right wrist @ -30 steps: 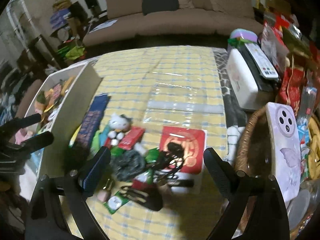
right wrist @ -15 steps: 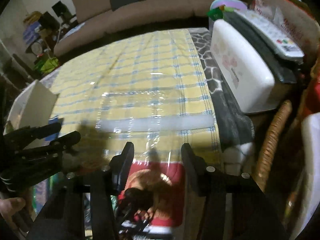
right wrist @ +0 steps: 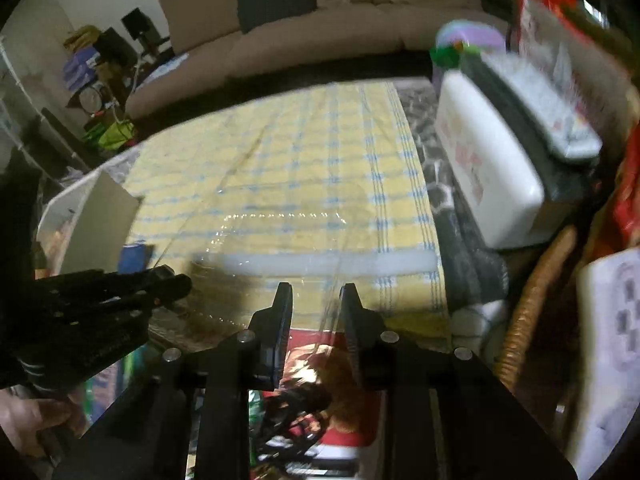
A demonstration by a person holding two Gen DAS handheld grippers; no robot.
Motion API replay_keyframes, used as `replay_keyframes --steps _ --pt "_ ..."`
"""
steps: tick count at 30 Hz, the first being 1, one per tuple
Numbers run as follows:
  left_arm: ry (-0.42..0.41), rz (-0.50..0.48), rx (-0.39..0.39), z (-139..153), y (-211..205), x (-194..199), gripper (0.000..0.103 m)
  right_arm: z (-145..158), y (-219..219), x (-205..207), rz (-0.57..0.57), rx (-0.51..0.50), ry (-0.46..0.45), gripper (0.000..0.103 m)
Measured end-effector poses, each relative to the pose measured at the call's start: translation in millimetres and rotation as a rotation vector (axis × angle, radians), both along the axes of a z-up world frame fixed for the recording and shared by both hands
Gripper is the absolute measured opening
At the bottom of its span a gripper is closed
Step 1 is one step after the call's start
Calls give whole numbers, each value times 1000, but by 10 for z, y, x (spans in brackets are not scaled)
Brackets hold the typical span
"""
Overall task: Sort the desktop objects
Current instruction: 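Grasp the clear plastic tray on the table with the left tool, then carry the clear tray to the box and lower it over the UFO cup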
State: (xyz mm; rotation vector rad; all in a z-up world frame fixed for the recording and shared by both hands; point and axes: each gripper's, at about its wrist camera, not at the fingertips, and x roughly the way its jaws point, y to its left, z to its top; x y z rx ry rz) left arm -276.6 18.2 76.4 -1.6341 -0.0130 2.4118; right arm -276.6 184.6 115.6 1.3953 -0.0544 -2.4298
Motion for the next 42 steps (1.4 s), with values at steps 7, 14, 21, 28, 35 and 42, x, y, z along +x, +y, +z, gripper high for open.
replay_keyframes --steps 7,14,21,28,35,42 --pt "90 43 18 792 -524 322 26 750 -522 351 65 6 90 26" --pt "124 133 11 1298 -1621 629 26 1178 -1489 694 177 -16 112 26" --pt "105 221 -20 1259 -2783 647 26 1110 -2647 782 289 -36 95 26" --pt "58 259 -83 853 -3599 231 30 743 -3608 491 303 -15 93 26" --pt "9 236 -177 437 -4054 -151 31 258 -4247 78 306 -5 70 26" --pt "-51 217 -170 112 -4256 43 35 -63 -4570 142 373 48 63 26"
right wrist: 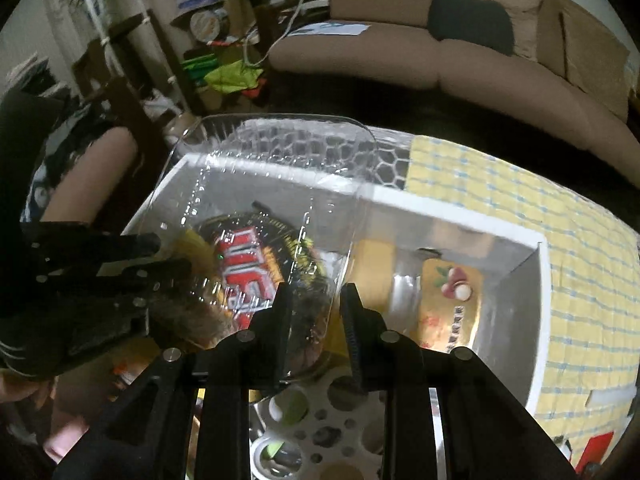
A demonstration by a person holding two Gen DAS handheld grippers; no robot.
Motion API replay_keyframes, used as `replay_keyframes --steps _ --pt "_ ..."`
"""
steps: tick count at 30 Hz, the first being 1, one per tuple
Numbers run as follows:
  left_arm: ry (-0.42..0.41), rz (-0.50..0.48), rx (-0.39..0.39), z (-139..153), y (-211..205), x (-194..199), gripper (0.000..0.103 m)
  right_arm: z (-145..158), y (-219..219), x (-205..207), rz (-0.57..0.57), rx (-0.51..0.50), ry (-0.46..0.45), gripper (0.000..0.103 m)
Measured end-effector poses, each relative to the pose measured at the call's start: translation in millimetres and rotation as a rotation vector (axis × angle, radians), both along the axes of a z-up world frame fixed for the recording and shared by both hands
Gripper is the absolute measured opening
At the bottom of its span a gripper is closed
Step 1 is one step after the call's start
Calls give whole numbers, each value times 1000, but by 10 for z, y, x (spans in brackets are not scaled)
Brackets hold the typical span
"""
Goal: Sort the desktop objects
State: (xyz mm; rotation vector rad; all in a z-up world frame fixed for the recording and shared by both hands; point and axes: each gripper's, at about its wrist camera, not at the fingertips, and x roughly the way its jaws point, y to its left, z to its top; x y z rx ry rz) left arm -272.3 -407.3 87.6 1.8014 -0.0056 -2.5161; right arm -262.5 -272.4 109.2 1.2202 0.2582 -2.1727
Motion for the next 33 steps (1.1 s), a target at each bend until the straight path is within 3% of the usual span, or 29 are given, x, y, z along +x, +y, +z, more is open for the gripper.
replay_keyframes --steps 11,13,17,20,21,24,28,33 --pt "-149 -52 62 -81 136 590 41 -102 38 309 109 47 -151 26" --pt "-155 -80 33 -101 174 669 41 -160 2 374 138 75 -178 26" --pt "-97 -9 119 55 2 604 41 -181 -17 357 144 58 -192 24" --pt "-24 56 185 228 -165 430 55 -138 -4 254 100 18 -200 24" --pt "-11 72 185 254 -196 382 59 -121 0 218 86 10 -197 24" --pt "-29 104 175 150 -280 166 59 -103 21 96 48 7 -196 24" --pt "-31 86 182 -31 -203 -46 54 -79 64 9 10 -15 -178 24" --pt "-8 67 141 -45 -80 12 53 75 190 62 7 -72 -140 28"
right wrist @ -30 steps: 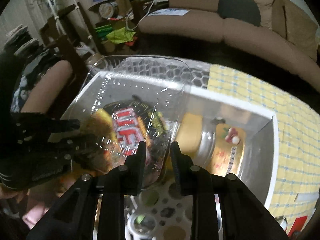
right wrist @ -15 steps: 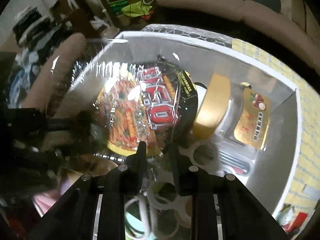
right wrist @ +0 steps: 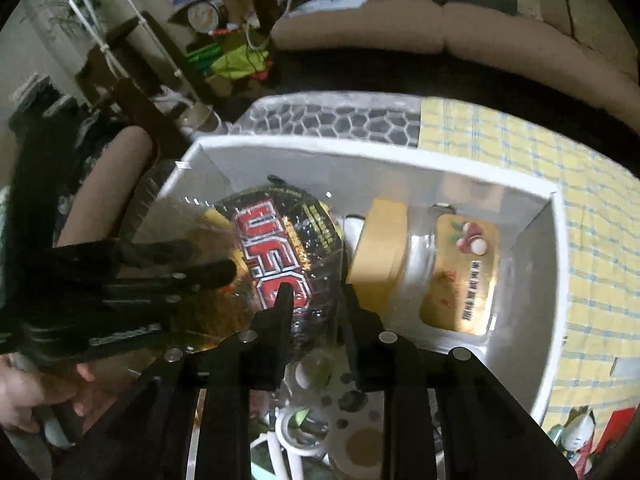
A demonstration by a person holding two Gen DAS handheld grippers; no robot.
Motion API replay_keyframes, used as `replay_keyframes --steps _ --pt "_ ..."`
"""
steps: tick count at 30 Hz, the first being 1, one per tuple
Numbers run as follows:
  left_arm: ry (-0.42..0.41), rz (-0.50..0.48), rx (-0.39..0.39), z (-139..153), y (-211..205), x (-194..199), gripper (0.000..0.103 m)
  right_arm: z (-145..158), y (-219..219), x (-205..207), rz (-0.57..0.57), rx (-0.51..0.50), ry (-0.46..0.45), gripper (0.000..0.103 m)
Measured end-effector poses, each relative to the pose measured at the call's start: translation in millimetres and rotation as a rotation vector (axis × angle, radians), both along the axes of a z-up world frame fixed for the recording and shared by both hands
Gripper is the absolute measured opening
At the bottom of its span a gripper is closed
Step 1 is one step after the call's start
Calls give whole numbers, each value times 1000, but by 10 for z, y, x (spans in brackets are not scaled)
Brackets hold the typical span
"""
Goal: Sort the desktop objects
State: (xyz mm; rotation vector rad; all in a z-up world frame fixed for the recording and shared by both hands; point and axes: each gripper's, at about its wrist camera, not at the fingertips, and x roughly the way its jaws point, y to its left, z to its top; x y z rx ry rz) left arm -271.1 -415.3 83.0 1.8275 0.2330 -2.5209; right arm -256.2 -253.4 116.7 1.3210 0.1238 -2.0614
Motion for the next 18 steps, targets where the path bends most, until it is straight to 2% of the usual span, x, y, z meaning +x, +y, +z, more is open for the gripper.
replay_keyframes --steps 2,4,7,10,13,16,18 --pt "64 4 -25 193 -91 179 65 120 64 132 56 -11 32 52" --pt "126 19 -14 396 -211 415 80 231 126 326 122 -11 85 57" --pt "148 -3 -30 538 -303 747 81 303 141 616 251 2 153 57" --pt "120 -67 -91 474 -248 969 75 215 0 874 389 97 220 57" --pt "114 -130 -107 371 -163 1040 69 54 -148 1078 502 197 304 47" --pt "146 -217 -171 295 -38 1002 68 -147 -327 1042 521 274 345 30" --pt "179 -291 -223 255 52 990 68 -237 -423 934 505 297 340 28"
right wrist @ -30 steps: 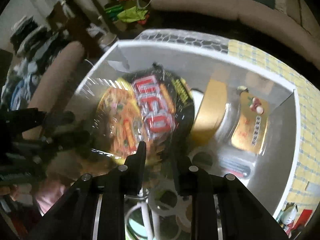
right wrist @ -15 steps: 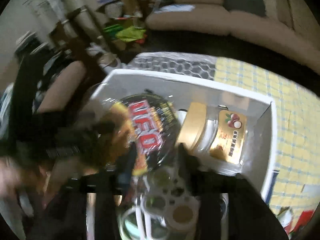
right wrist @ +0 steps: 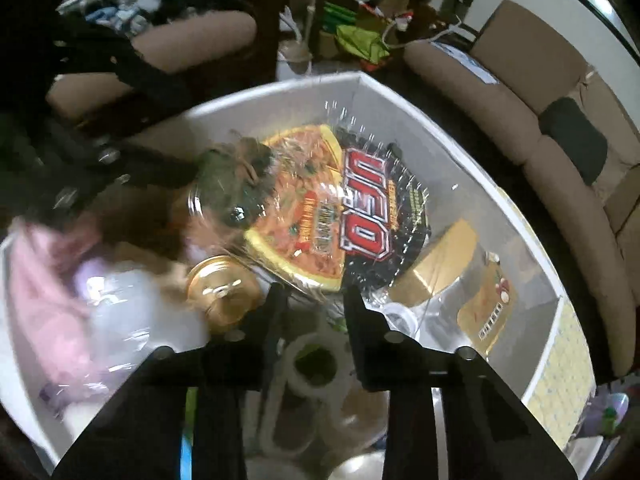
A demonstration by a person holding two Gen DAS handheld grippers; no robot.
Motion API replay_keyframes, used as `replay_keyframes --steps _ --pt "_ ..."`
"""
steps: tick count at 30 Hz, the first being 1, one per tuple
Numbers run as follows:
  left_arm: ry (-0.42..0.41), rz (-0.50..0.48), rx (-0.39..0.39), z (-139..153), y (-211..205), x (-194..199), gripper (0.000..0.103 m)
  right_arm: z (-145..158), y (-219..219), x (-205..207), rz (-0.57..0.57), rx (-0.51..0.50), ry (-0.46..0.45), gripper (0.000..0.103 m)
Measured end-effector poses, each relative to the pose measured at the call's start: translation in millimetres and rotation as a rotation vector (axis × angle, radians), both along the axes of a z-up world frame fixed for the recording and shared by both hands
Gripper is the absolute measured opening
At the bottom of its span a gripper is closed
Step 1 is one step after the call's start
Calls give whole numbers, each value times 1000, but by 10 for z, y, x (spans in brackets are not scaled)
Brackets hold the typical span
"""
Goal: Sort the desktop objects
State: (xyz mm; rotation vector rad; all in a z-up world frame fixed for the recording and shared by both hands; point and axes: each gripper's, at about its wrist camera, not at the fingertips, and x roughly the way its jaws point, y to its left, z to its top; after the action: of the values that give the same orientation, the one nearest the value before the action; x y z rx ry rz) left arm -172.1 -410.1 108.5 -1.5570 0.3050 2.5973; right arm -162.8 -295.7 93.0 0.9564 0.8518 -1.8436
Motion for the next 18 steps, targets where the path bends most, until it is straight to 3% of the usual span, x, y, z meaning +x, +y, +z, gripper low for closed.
replay_keyframes --steps 6,10,11,13,15,18 --pt "6 -137 -25 -150 123 -147 68 56 -19 -217 -43 -113 -147 26" --pt "-55 -146 -38 -323 187 -307 67 118 -1 -286 -72 -150 -195 26" --pt "-76 -160 -25 -374 214 -320 65 133 -11 -290 -75 -154 -202 26" --pt "-110 -205 11 -445 279 -255 49 158 -40 -292 -71 -154 -202 26" --pt "-85 -271 -4 -415 371 -94 45 183 -68 -283 -67 -153 -197 26" --pt "-70 -314 56 -283 335 91 45 206 -114 -291 -62 -152 -201 26"
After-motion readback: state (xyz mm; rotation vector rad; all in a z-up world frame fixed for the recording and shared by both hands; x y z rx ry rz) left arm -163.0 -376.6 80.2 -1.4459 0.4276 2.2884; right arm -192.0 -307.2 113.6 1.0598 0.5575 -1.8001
